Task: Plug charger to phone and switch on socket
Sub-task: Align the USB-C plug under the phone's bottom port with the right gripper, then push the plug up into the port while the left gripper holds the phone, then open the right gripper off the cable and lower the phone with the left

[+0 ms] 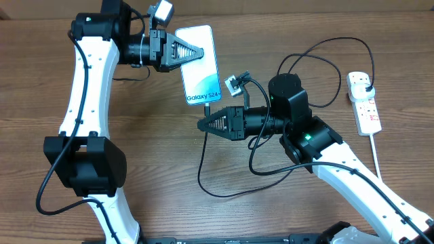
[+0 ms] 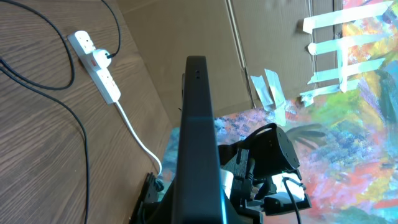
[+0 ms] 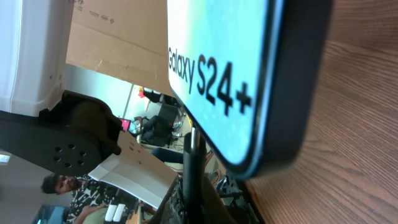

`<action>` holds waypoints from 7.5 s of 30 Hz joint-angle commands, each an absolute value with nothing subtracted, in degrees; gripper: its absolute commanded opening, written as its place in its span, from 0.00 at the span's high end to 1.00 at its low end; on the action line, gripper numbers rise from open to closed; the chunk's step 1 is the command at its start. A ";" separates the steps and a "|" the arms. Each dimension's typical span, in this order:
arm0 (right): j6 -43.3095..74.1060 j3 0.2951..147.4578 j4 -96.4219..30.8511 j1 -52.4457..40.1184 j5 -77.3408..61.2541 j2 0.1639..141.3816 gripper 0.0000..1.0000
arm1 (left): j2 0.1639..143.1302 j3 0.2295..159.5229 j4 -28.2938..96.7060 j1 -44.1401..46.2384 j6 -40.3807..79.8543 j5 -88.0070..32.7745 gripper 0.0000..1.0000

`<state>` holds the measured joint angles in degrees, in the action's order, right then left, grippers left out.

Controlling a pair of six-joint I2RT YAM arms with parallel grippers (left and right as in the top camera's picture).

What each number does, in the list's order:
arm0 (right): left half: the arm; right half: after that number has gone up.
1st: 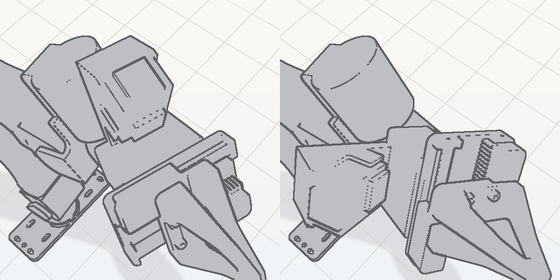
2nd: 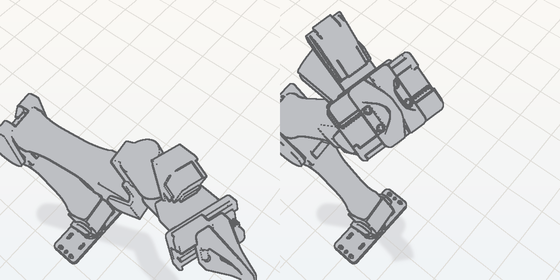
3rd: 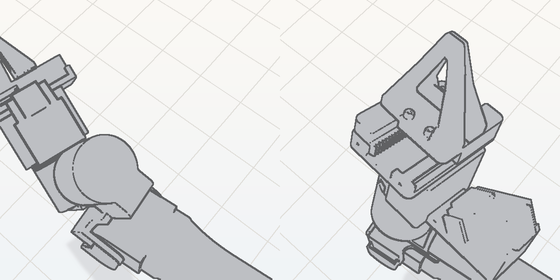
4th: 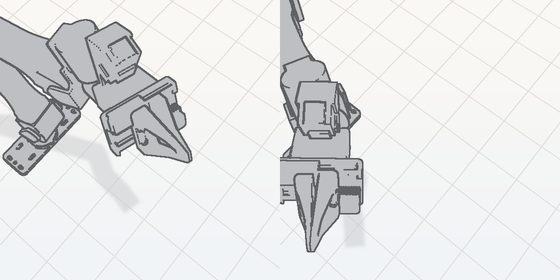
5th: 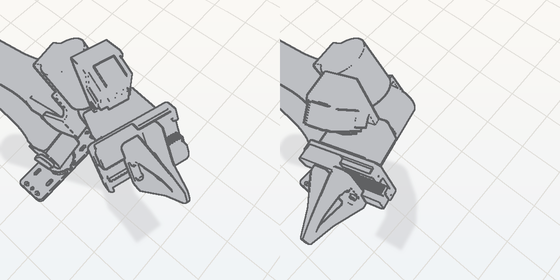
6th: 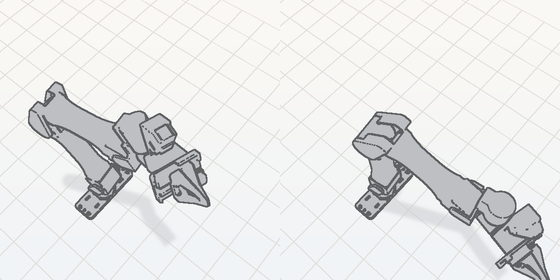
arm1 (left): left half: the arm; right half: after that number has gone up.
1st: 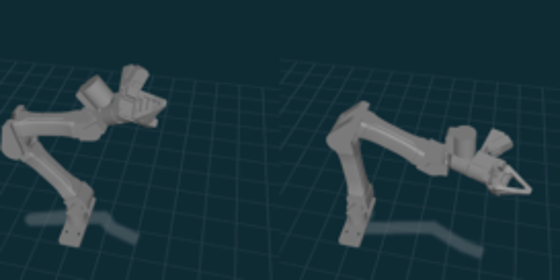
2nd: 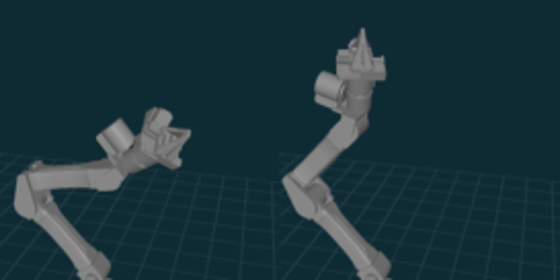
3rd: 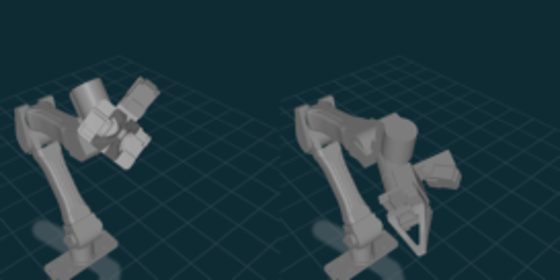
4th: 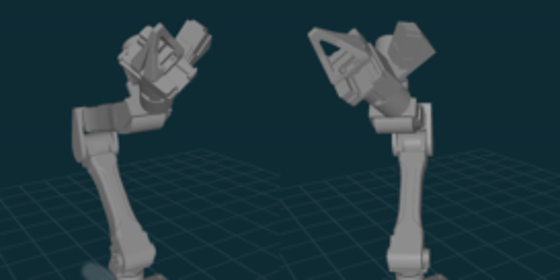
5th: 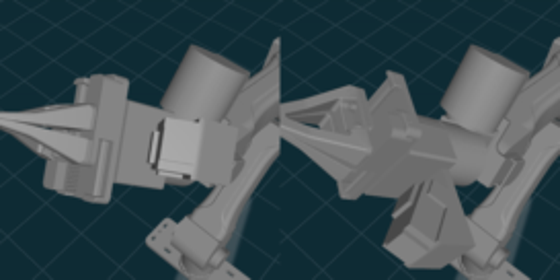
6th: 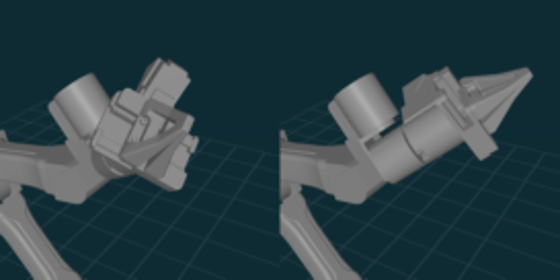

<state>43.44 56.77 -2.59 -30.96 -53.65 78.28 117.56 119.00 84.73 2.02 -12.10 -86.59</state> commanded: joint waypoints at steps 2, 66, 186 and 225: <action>43.27 56.62 -1.78 -31.16 -52.38 77.80 0.96 | 116.55 120.68 84.93 2.92 -11.53 -88.77 0.96; 39.46 56.18 9.02 -25.74 -72.23 84.42 0.96 | 116.55 120.70 77.10 2.85 -5.87 -90.63 0.96; 30.87 56.21 -20.58 -22.85 -42.74 85.86 0.34 | 116.79 96.01 60.73 1.85 4.08 -45.47 0.96; 28.36 56.21 -23.94 -22.92 -40.97 85.86 0.34 | 124.44 88.95 52.69 1.89 8.19 -38.76 0.96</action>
